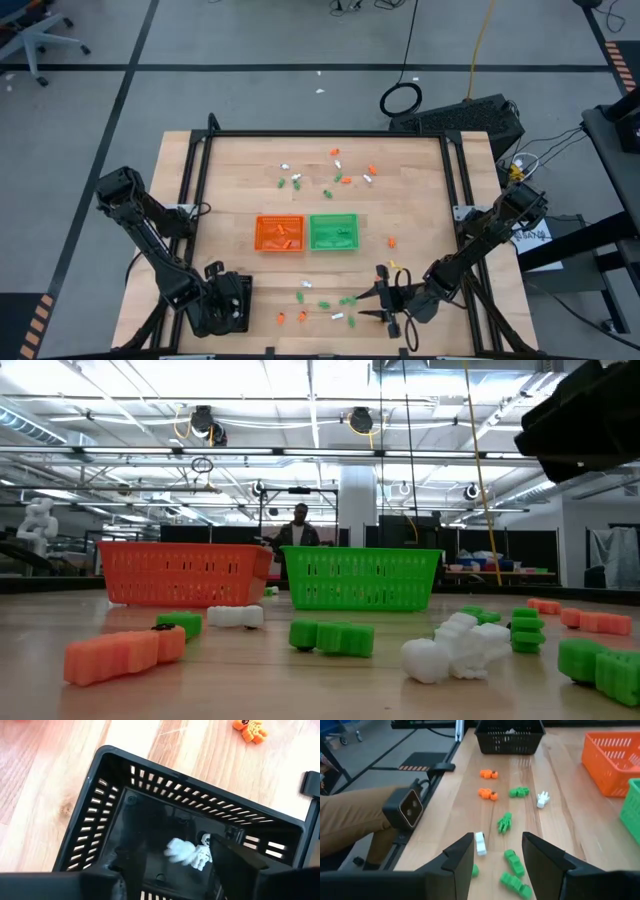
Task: Sort Halloween decoration
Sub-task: Put the white skeleton toy into the black bin, then put the orange skeleton toy into the orange bin
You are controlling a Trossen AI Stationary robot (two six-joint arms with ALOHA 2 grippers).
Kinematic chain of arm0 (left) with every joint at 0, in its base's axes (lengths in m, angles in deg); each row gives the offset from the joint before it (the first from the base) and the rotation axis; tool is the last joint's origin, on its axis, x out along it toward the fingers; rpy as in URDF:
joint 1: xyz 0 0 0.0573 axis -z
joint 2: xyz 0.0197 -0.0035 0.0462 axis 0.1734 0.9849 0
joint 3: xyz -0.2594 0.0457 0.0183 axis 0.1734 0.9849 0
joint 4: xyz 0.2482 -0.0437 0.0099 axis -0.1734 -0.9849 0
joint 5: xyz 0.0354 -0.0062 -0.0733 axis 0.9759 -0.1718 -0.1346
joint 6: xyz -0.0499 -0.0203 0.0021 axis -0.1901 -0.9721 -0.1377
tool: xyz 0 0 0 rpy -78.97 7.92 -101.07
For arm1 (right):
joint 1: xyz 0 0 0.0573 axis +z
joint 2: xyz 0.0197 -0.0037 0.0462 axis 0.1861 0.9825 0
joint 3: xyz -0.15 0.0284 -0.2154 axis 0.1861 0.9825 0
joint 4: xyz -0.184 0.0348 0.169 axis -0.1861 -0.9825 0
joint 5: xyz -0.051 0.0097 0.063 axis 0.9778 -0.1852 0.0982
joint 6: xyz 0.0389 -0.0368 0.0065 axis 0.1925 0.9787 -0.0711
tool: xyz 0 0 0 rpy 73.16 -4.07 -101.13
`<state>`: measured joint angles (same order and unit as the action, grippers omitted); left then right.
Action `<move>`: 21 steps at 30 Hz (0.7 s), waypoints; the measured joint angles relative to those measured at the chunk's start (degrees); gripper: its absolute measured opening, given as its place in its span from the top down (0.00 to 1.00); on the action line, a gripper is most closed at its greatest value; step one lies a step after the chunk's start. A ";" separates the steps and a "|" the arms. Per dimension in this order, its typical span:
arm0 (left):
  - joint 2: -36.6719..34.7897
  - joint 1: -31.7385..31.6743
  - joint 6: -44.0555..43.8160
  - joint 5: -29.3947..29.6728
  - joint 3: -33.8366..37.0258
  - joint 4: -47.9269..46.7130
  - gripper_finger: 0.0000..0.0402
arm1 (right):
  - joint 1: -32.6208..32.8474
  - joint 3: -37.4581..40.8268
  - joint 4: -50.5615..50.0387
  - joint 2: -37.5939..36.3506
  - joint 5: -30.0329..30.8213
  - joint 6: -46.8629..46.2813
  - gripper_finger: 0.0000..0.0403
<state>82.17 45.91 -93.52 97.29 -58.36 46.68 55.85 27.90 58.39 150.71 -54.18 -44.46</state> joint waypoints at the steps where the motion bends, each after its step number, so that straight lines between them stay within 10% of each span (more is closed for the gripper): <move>1: 0.00 -0.02 0.02 0.01 0.00 0.00 0.43 | 0.00 0.00 -0.49 -0.01 -0.04 -0.12 0.63; 13: 0.00 0.11 1.64 1.93 -2.08 -0.15 0.38 | -0.48 0.04 -16.05 -6.60 0.94 -2.04 0.63; 21: -0.04 1.61 8.02 28.11 -4.79 3.77 0.38 | 0.22 0.00 -28.31 -8.53 6.17 -13.32 0.63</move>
<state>82.13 47.52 -85.50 125.41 -63.15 50.45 56.07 27.90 30.08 142.18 -48.01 -57.78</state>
